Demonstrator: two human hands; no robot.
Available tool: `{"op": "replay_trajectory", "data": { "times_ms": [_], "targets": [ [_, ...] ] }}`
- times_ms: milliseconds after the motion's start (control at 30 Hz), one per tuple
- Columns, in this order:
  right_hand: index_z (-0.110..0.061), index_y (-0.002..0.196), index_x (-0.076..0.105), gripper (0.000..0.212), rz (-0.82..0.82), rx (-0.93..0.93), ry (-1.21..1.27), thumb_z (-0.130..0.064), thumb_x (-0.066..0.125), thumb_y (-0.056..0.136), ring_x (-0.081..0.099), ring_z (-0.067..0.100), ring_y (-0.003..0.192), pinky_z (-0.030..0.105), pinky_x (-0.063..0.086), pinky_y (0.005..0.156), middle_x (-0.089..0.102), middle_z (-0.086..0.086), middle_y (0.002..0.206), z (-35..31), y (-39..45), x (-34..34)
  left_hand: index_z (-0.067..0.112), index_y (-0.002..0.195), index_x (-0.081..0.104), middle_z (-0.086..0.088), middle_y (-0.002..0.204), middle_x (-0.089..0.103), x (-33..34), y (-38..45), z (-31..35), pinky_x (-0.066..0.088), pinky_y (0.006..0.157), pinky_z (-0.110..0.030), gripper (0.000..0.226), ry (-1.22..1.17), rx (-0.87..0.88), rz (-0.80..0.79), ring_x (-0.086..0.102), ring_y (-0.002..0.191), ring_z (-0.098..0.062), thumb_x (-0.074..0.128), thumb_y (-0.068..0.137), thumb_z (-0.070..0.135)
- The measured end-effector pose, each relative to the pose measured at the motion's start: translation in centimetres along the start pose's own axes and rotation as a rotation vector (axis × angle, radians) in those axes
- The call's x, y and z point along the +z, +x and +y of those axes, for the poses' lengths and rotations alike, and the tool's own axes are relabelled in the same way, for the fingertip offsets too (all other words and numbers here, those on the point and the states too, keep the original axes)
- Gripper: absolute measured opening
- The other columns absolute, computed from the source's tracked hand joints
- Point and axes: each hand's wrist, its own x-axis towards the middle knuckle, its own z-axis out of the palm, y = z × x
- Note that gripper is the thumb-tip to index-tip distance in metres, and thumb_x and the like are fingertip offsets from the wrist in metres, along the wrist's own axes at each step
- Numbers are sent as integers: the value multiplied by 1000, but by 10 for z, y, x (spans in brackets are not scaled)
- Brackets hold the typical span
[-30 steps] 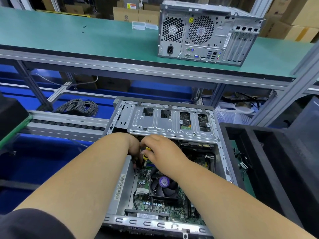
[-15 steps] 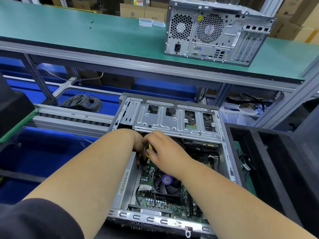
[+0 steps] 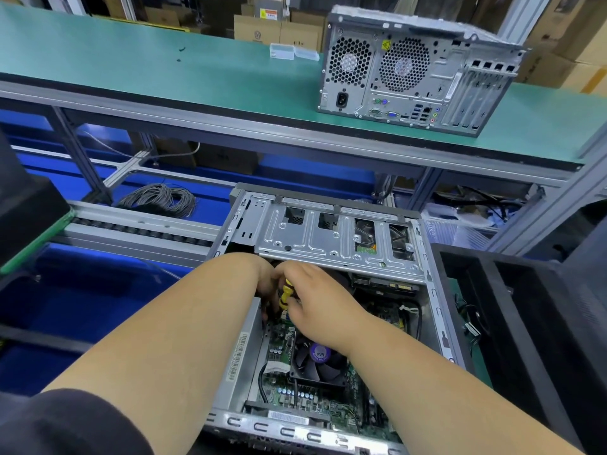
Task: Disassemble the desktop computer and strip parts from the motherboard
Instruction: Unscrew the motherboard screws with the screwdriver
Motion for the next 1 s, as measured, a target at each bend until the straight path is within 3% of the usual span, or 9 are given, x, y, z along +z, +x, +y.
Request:
{"op": "replay_trajectory", "data": {
  "times_ms": [200,300,400,600,733,867,1000],
  "targets": [
    [-13,113,55,27,38,-7,-41,-33,60,95,50,21,101,35,42,84,59,1,108,-1,1,-2,13,117,66,-9,117,63,-1,4,0,46,100,-46,39,141,-29,86,59,110,-30,69,84,35],
    [-11,117,55,24,41,5,-12,-19,60,95,50,23,103,34,41,86,57,4,113,-1,2,-1,22,116,70,-4,119,64,-1,4,-1,45,102,-44,44,98,-23,28,59,111,-28,76,76,40],
    [-12,124,53,36,26,31,30,-7,54,89,49,22,108,34,42,90,55,4,120,-2,1,-3,21,114,72,-3,121,65,0,6,-1,43,105,-44,39,42,-25,-22,58,115,-26,77,78,34],
    [-15,126,54,33,22,20,-58,-27,59,95,52,23,108,39,44,90,58,2,119,0,1,-3,19,112,71,-5,118,63,-1,3,0,44,102,-46,40,64,-36,23,58,112,-28,77,76,37],
    [-15,128,52,36,26,48,4,-16,62,93,52,24,106,38,44,89,56,2,120,-1,2,-2,25,119,69,-3,129,59,-1,3,1,41,107,-44,38,57,-52,-52,53,121,-25,72,82,35],
    [-20,130,50,39,12,71,44,-11,60,93,52,21,105,35,43,87,56,0,125,-2,1,-2,21,118,70,-2,124,63,-1,0,0,40,107,-44,35,14,-34,-48,54,120,-25,71,84,32],
    [-22,127,52,37,7,76,57,-10,59,93,51,18,100,31,41,83,57,-2,124,-1,1,-3,18,125,65,-4,132,60,0,-2,1,38,109,-44,40,18,-7,-63,52,125,-26,69,86,28]
  ]
}}
